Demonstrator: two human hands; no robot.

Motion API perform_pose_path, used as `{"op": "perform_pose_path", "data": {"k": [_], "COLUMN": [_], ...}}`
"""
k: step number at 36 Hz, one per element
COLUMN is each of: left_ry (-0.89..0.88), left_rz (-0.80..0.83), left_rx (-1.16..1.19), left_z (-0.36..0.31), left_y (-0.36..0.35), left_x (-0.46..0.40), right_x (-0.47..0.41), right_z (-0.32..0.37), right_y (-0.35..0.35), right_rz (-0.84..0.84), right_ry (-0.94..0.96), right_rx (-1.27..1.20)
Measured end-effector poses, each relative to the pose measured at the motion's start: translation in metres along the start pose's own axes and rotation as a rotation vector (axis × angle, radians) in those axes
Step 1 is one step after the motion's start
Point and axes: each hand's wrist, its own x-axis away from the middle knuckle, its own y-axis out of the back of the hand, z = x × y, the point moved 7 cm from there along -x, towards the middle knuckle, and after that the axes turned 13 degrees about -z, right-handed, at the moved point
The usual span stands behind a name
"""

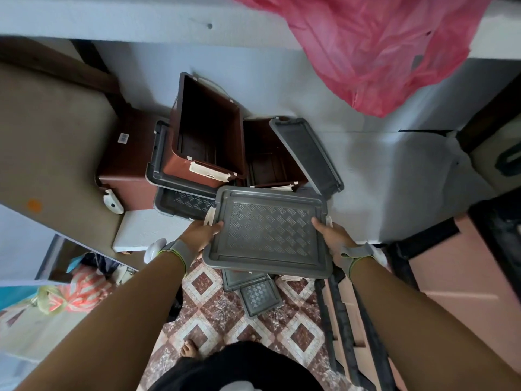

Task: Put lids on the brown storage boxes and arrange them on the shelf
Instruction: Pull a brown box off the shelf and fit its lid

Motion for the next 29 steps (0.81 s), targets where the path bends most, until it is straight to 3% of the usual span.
{"op": "perform_pose_path", "data": {"k": [3, 7, 10, 13, 15, 19, 25, 29], "left_ry": [-0.065, -0.271, -0.362, -0.426, -0.327, -0.155, -0.186, -0.348], "left_rz": [-0.049, -0.196, -0.274, -0.267, -0.219, -0.07, -0.04, -0.19], "left_rx": [-0.046, -0.393, -0.551, -0.527, -0.403, -0.082, -0.112, -0.488], "left_z": [-0.007, -0.022, -0.025, -0.035, -0.036, -0.022, -0.022, -0.037], "left_y": [-0.002, -0.002, -0.003, 0.002, 0.012, 0.017, 0.01, 0.006], "left_x": [0.002, 0.015, 0.025, 0.029, 0.023, 0.006, -0.002, 0.005], "right_x": [0.005, 0.015, 0.018, 0.012, 0.006, 0.011, 0.016, 0.017], "right_z": [0.013, 0.021, 0.023, 0.026, 0.026, 0.011, 0.015, 0.031], "right_y": [0.001, -0.006, -0.012, -0.009, -0.003, 0.012, 0.016, 0.013], "right_rz": [-0.083, -0.242, -0.307, -0.202, -0.093, -0.074, 0.005, -0.051], "right_ry": [0.101, 0.173, 0.136, 0.03, -0.023, -0.16, -0.013, 0.154], "right_rx": [0.093, 0.341, 0.368, 0.216, 0.01, -0.262, -0.202, 0.087]}}
